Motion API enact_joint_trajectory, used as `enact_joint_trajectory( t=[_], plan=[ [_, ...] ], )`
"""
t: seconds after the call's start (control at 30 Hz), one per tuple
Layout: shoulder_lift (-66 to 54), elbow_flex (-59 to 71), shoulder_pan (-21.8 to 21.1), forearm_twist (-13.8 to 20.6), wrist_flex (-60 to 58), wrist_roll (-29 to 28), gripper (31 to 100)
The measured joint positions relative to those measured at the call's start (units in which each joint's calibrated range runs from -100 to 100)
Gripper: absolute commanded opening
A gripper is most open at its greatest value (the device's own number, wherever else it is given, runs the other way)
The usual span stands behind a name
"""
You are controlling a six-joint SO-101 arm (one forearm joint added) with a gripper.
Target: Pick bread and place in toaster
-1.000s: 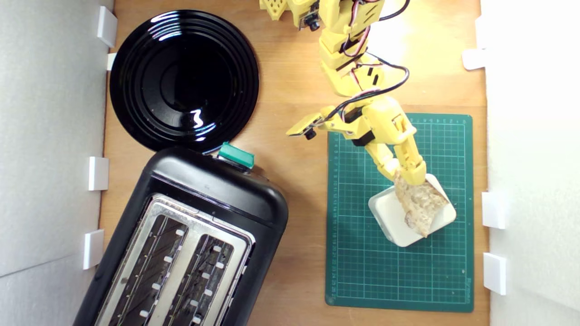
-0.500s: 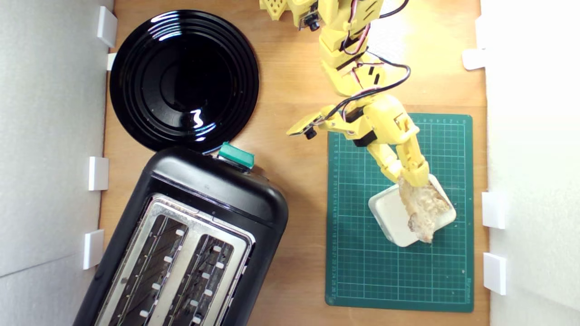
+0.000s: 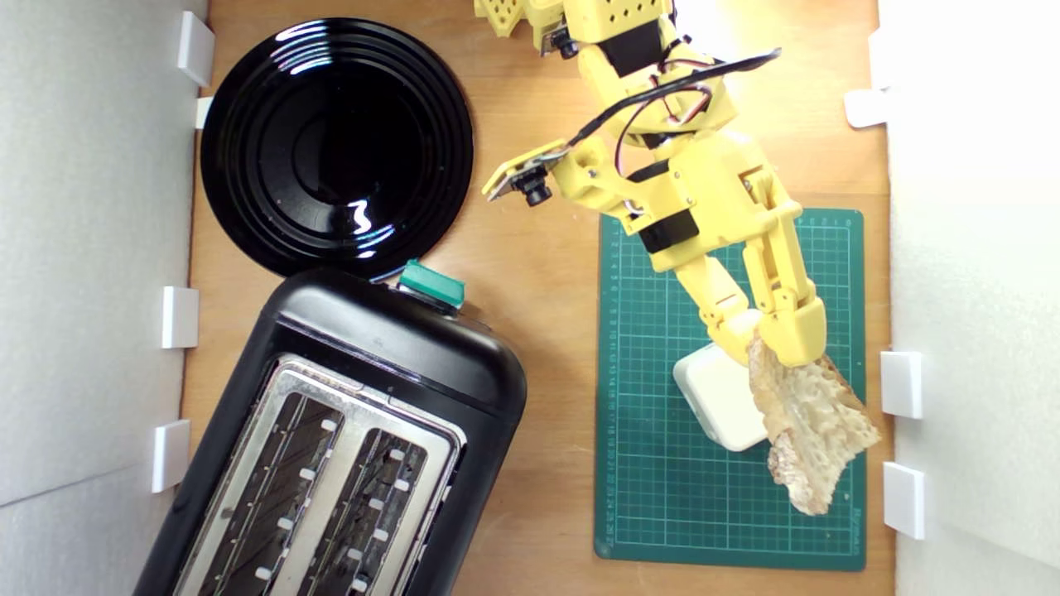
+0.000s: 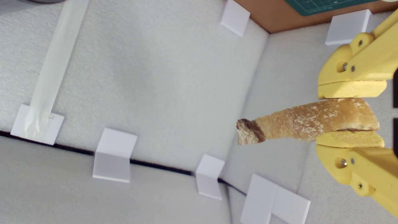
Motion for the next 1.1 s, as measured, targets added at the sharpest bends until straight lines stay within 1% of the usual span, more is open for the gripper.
enact_joint_trajectory(
  t=[0.1, 0.2, 0.33, 0.43, 0.6, 0.63, 0.7, 0.93, 1.0, 1.1],
  plan=[
    [-5.2, -4.3, 2.2, -0.7, 8.9, 0.0, 56.7],
    [-7.2, -10.4, 4.1, -0.6, 17.5, 0.4, 56.7],
    [-7.3, -20.9, 4.9, -1.1, 28.9, 5.0, 56.7],
    [-7.3, -26.3, 5.6, -4.8, 35.8, 10.2, 56.7],
    [-7.3, -32.2, 8.8, -14.6, 43.5, 20.8, 56.7],
    [-7.3, -33.8, 9.3, -16.0, 45.4, 22.5, 56.7],
    [-7.3, -38.5, 11.1, -17.7, 50.7, 24.8, 56.7],
    [-3.2, -63.2, 17.0, -18.5, 75.0, 30.1, 56.7],
    [-2.1, -69.0, 19.2, -18.6, 80.7, 32.9, 56.7],
    [-1.9, -74.4, 22.8, -18.6, 86.8, 37.6, 56.7]
  ],
)
